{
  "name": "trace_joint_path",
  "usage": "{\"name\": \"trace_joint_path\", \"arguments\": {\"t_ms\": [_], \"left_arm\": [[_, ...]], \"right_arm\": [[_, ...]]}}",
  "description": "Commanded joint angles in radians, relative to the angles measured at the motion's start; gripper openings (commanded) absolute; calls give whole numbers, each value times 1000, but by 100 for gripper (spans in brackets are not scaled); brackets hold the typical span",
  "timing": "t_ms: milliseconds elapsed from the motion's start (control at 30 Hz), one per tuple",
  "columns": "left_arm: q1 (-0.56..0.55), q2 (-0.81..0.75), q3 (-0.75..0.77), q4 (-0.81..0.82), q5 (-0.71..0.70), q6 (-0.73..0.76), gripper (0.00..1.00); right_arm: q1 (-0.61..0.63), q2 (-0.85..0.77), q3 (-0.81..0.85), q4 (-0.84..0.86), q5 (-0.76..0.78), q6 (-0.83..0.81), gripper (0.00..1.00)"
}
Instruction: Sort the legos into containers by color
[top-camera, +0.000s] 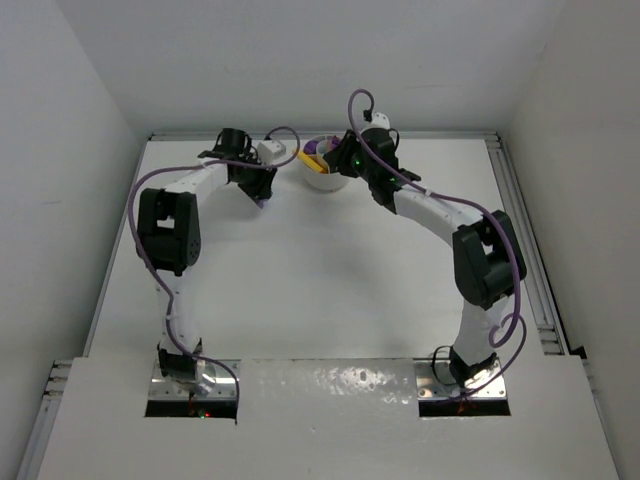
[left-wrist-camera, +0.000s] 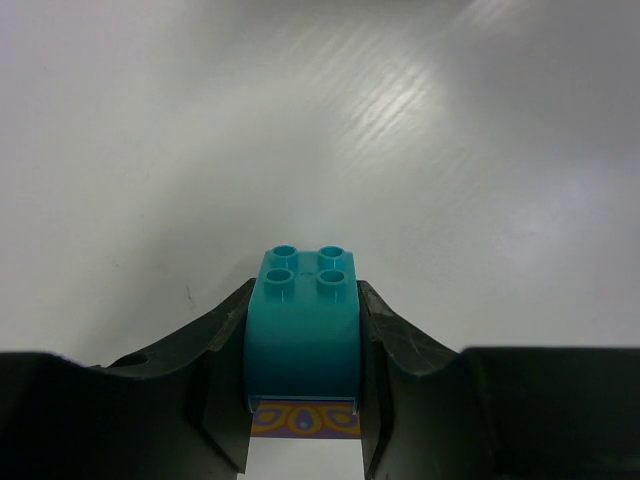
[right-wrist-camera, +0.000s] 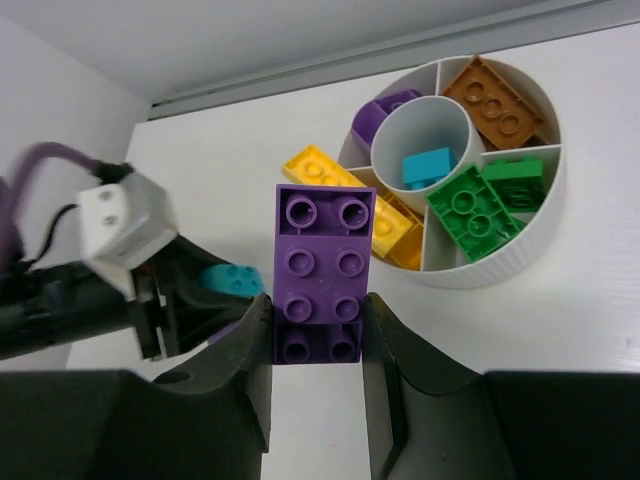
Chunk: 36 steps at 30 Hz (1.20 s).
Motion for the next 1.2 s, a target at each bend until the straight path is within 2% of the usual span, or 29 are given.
{"name": "trace_joint_path", "arguments": {"t_ms": [0, 133, 233, 367, 400, 433, 500, 533, 567, 633, 867, 967, 1000, 1100, 1167], "left_arm": [[-2, 62, 29, 115, -136, -141, 0], [-7, 96, 24, 161, -202, -160, 13], [-13, 106, 20, 180, -253, -157, 18], [-13, 116, 4, 196, -236, -161, 28], [-13, 114, 4, 196, -233, -172, 32], [-13, 111, 7, 193, -224, -173, 43], [-13, 105, 12, 193, -219, -181, 53], [-13, 94, 14, 195, -219, -184, 66], [-13, 88, 20, 204, -219, -183, 71], [-13, 71, 44, 209, -206, -175, 77], [-13, 44, 202, 183, -61, -178, 78], [-14, 47, 263, 204, 6, -221, 71], [-16, 57, 282, 206, 38, -242, 65], [-30, 73, 368, 196, 80, -264, 54], [-60, 74, 388, 209, 77, -256, 52]], "right_arm": [[0, 11, 65, -12, 66, -38, 0], [0, 9, 62, -12, 58, -42, 0], [0, -3, 47, -9, 56, -43, 0], [-1, -17, 18, 12, 52, -42, 0], [0, -20, 14, 12, 52, -43, 0], [0, -26, 11, 11, 53, -48, 0], [0, -32, 7, 11, 55, -52, 0], [0, -37, 4, 9, 55, -57, 0], [0, -43, 1, 11, 55, -64, 0], [0, -50, -6, 12, 56, -71, 0], [-7, -113, -65, 20, 53, -91, 0], [-18, -153, -110, 27, 56, -83, 0], [-21, -162, -121, 27, 59, -81, 0], [-42, -219, -174, 27, 82, -78, 0], [-53, -242, -194, 29, 95, -69, 0]]}}
